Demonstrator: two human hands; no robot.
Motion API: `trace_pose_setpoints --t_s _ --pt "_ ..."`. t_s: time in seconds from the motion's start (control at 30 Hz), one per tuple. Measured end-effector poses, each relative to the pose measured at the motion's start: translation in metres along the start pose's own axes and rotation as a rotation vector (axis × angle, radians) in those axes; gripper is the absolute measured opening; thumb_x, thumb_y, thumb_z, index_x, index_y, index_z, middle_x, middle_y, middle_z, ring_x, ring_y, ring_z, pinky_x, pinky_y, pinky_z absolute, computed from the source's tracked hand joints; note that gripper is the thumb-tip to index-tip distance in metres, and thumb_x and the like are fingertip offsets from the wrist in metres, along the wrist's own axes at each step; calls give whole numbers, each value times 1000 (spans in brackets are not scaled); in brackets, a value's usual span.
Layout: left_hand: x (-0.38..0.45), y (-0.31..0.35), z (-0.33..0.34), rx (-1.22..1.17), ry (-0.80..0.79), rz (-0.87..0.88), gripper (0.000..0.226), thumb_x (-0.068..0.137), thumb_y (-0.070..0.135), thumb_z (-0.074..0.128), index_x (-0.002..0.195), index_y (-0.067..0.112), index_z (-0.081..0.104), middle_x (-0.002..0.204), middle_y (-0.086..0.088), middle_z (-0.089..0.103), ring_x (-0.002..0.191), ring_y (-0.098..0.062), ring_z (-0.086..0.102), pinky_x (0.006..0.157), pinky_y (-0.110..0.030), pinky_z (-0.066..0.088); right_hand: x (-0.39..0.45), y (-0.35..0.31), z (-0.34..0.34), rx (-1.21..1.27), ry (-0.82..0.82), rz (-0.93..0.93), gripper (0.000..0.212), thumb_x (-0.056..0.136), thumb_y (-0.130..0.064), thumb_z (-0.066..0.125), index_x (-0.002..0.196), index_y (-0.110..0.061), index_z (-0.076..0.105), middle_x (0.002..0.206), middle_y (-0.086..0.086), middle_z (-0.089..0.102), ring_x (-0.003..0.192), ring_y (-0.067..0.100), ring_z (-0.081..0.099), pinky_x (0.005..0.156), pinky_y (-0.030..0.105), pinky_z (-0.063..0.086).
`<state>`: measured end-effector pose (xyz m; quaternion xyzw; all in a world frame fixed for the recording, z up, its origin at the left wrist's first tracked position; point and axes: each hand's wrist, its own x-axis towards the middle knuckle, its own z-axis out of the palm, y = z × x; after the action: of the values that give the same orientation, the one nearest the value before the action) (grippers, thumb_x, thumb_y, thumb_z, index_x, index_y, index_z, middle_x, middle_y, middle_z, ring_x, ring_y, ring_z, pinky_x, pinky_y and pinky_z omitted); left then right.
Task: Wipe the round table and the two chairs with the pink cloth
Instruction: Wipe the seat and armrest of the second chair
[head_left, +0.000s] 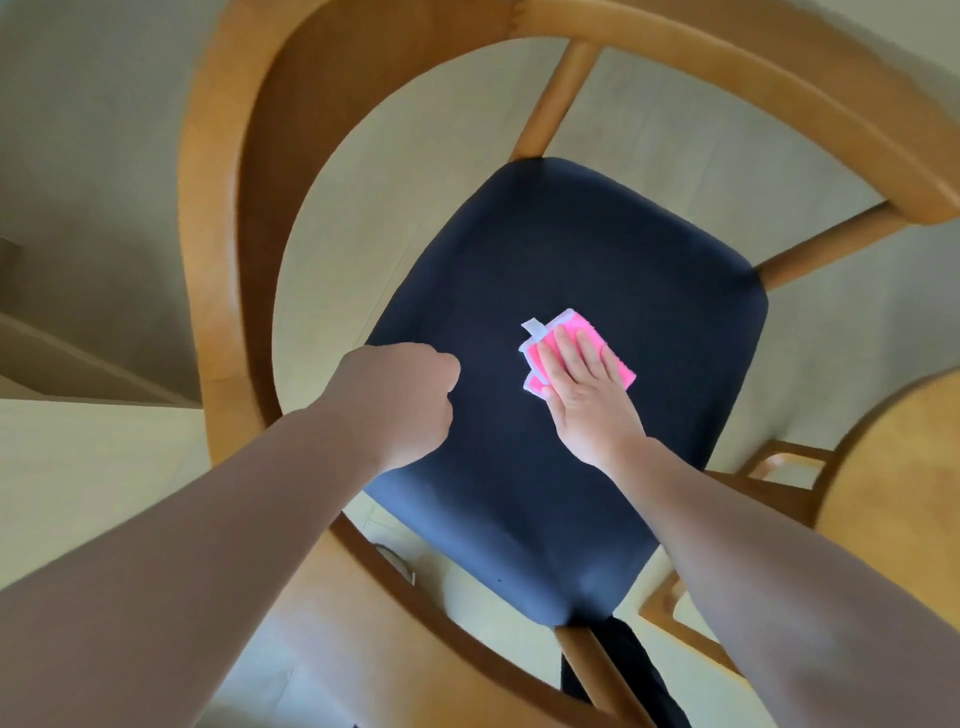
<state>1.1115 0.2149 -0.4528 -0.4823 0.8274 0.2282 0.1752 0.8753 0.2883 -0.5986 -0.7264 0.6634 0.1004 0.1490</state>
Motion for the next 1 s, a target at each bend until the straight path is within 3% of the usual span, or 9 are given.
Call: trace_pose_setpoints --t_s 0.23,0.43,0.53,0.63,0.73,0.9,1.0 --pt "-21 18 11 -10 49 3 24 91 15 37 107 19 55 97 2 59 82 -22 57 74 -35 48 -17 -6 9 55 51 5 55 101 -18 37 152 -14 20 160 6 12 147 31 5 118 45 3" --pt "-44 40 7 -61 136 -115 28 88 10 38 108 19 57 98 0 61 85 -24 58 74 -36 50 -57 1 17 82 67 -242 55 92 -4 54 144 -7 39 153 9 33 144 33 23 118 49 17" --pt "-82 35 -5 -123 351 -127 28 87 10 41 102 20 63 92 -1 63 79 -26 59 67 -33 51 -56 17 10 33 2 -343 57 95 -3 45 150 -10 28 158 5 21 148 28 10 121 42 7" --pt "-126 30 -8 -167 555 -117 28 82 11 41 92 15 66 85 -2 66 76 -27 61 62 -39 53 -58 22 7 -50 -71 -443 60 99 -6 36 154 -15 13 161 0 5 148 23 -5 120 37 -6" --pt "-148 41 1 -171 544 -170 23 84 11 45 92 14 67 84 -1 65 78 -25 60 64 -39 52 -71 13 6 -85 -96 -551 65 97 -3 35 154 -17 7 162 -2 -1 148 22 -11 117 33 -15" --pt "-158 55 16 -165 610 -146 22 83 11 48 91 11 68 79 -3 65 72 -25 61 63 -38 52 -74 -43 19 -34 -44 -819 61 95 -3 40 151 -16 21 159 0 16 148 25 2 120 41 -3" --pt "-156 58 23 -133 609 -144 21 83 9 49 89 10 69 77 -4 65 70 -22 60 62 -38 53 -66 -77 27 -41 -1 -964 54 96 -9 45 148 -13 31 158 5 22 147 29 9 116 38 -11"
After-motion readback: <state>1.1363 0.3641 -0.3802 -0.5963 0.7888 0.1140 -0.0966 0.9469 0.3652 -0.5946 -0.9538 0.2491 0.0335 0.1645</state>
